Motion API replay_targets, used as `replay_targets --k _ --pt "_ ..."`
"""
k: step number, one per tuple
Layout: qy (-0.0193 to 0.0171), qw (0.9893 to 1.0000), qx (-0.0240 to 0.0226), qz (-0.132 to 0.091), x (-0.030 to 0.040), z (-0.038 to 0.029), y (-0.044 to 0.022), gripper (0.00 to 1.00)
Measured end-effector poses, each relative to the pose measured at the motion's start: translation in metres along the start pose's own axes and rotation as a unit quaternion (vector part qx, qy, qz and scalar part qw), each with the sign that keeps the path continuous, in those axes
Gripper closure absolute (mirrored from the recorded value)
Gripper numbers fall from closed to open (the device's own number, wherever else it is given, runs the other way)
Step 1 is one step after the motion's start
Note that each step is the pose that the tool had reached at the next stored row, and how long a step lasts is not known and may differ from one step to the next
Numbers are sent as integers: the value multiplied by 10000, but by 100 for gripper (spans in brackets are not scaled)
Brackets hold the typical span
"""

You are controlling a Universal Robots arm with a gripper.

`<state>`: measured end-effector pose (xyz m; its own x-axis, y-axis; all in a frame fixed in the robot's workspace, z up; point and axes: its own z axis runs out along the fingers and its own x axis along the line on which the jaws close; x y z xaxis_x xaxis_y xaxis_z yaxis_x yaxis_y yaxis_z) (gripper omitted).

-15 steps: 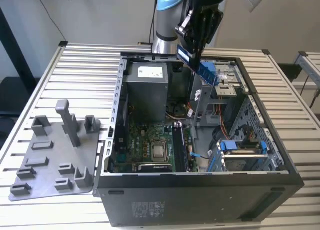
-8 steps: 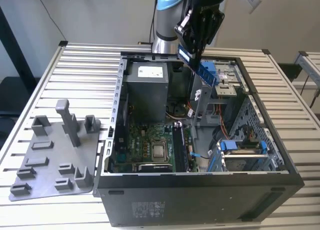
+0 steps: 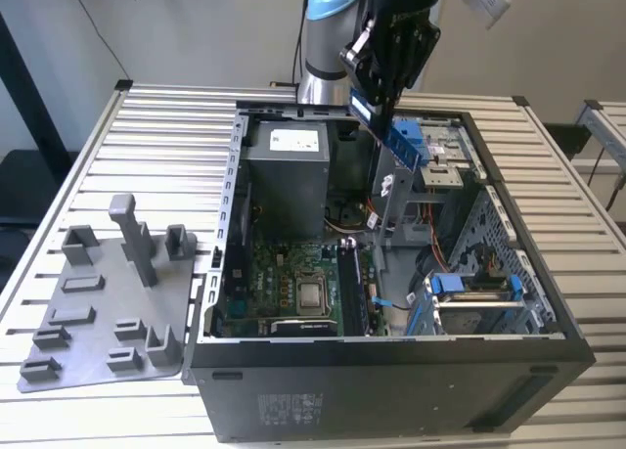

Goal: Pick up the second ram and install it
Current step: 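Insert the second ram into the second slot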

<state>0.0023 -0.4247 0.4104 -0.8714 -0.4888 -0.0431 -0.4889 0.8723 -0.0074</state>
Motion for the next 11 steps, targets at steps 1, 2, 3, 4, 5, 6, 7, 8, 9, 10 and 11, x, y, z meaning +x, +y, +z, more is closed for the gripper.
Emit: replay_targets --k 1,2,3,4,5,6,7,8,9,10,11 --pt "1 10000 1 61 0 3 0 86" --pt "3 9999 3 126 0 7 0 86" --pt "5 9998 3 191 1 11 0 86" --pt "7 9997 4 256 1 14 0 86" --pt "9 9995 5 320 1 18 0 86" --pt "10 9992 6 391 1 20 0 86" --pt "10 9989 7 459 1 21 0 86" --pt "10 9986 8 530 1 24 0 86" --pt "9 9982 10 604 1 26 0 86" --pt "10 9977 13 678 1 29 0 86" --pt "10 9972 16 753 1 30 0 86"
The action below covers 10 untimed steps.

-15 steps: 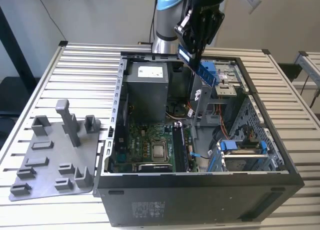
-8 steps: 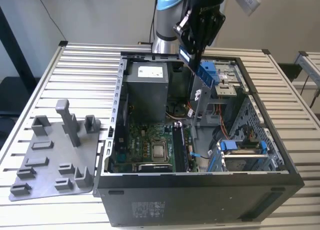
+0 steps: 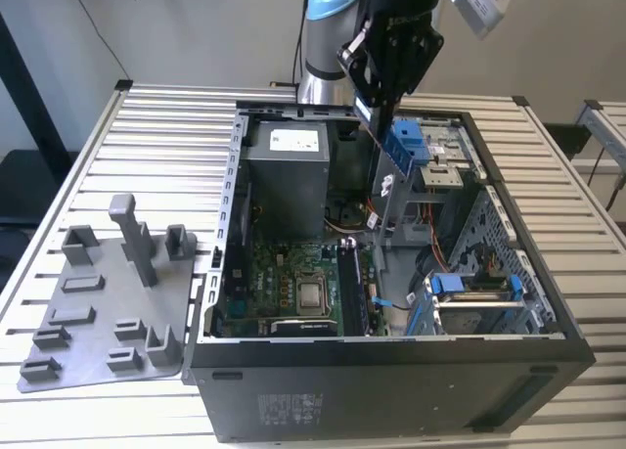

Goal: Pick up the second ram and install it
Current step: 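Insert the second ram into the second slot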

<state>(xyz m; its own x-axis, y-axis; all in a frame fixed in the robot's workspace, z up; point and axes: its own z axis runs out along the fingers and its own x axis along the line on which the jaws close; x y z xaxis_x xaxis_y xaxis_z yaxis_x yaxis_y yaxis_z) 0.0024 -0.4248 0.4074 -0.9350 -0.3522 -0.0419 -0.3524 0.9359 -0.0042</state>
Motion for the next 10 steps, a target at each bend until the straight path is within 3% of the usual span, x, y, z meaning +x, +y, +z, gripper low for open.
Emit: replay_targets --k 6,10 --pt "2 9990 18 443 1 9 0 86" --pt "4 9969 33 790 1 18 1 86"
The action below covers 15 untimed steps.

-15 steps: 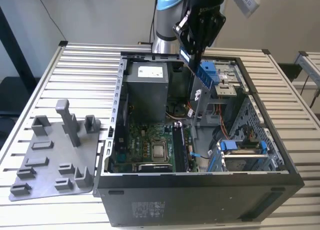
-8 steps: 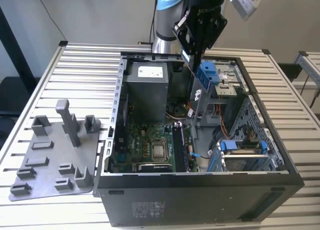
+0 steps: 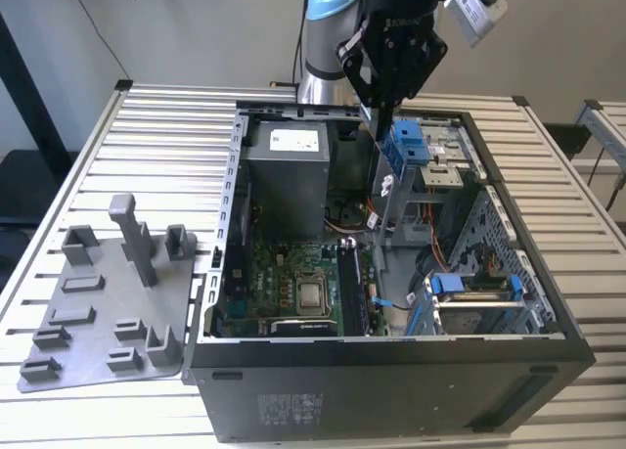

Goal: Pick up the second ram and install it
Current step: 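Insert the second ram into the second slot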

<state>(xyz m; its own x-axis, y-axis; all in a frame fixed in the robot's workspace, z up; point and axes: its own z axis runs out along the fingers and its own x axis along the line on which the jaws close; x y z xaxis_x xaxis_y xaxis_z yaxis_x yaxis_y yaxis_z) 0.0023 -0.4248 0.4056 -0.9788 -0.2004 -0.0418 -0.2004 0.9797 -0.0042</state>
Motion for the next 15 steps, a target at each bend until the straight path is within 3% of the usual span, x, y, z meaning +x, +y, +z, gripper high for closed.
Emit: replay_targets --k 6,15 --pt "2 9992 17 406 0 16 0 86" --pt "4 9963 36 855 0 52 0 86"
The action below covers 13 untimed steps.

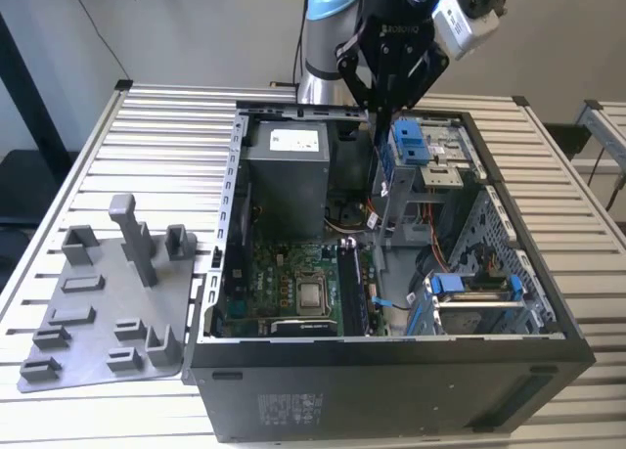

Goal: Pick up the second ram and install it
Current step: 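Insert the second ram into the second slot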

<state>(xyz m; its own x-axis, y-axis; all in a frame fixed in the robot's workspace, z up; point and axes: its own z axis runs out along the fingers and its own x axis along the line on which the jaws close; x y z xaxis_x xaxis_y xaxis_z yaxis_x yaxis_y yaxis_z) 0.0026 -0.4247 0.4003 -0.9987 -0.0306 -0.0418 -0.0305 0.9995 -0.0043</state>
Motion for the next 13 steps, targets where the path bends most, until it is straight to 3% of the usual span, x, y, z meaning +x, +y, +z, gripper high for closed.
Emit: replay_targets --k 6,13 --pt "1 9998 8 195 0 27 0 86" --pt "0 9998 11 209 1 73 0 86"
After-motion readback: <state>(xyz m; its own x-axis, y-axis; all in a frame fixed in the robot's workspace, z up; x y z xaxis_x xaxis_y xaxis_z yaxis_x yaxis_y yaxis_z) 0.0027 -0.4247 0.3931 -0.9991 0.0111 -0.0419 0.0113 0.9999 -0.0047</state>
